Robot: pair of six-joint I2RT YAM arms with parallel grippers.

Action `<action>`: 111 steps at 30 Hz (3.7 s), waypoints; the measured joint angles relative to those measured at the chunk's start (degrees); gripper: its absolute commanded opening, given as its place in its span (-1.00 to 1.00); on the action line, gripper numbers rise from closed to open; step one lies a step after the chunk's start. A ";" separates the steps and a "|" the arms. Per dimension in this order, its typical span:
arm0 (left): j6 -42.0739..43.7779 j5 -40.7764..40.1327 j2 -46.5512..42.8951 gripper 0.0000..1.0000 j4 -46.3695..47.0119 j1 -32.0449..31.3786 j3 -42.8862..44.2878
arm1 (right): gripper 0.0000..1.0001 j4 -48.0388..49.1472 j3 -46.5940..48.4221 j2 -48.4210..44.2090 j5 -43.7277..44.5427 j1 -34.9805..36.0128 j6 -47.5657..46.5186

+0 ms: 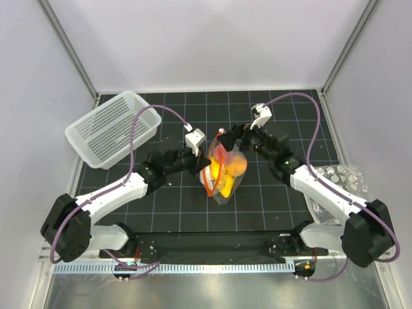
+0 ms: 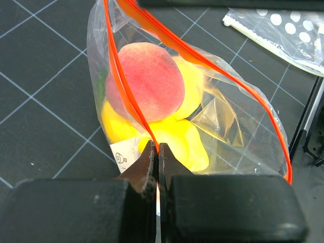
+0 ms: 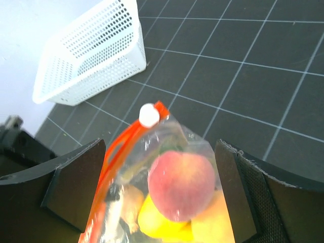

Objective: Place the food in the zip-top bag and seal the zipper
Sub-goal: Zip the zipper food storage bag at the center of the board.

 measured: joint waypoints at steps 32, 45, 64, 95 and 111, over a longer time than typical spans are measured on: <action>4.42 -10.05 -0.46 -0.74 -4.22 -7.41 1.79 | -0.93 -13.55 7.85 5.95 23.41 12.63 5.05; 2.82 -12.35 -10.05 -0.06 -4.24 -9.11 0.76 | -0.98 -11.54 3.28 -6.64 20.79 14.23 0.81; -6.62 -28.92 -23.21 0.82 -2.38 -7.65 -5.18 | -0.98 -9.99 3.06 -9.97 1.01 14.43 -4.28; -1.51 1.22 -27.19 0.49 5.92 -6.23 -10.64 | -0.96 -11.02 4.17 -10.67 -33.68 14.43 -5.79; -2.73 12.00 -24.33 -0.99 8.70 -6.25 -10.54 | -0.71 -13.14 4.24 -12.37 -31.50 14.43 -9.60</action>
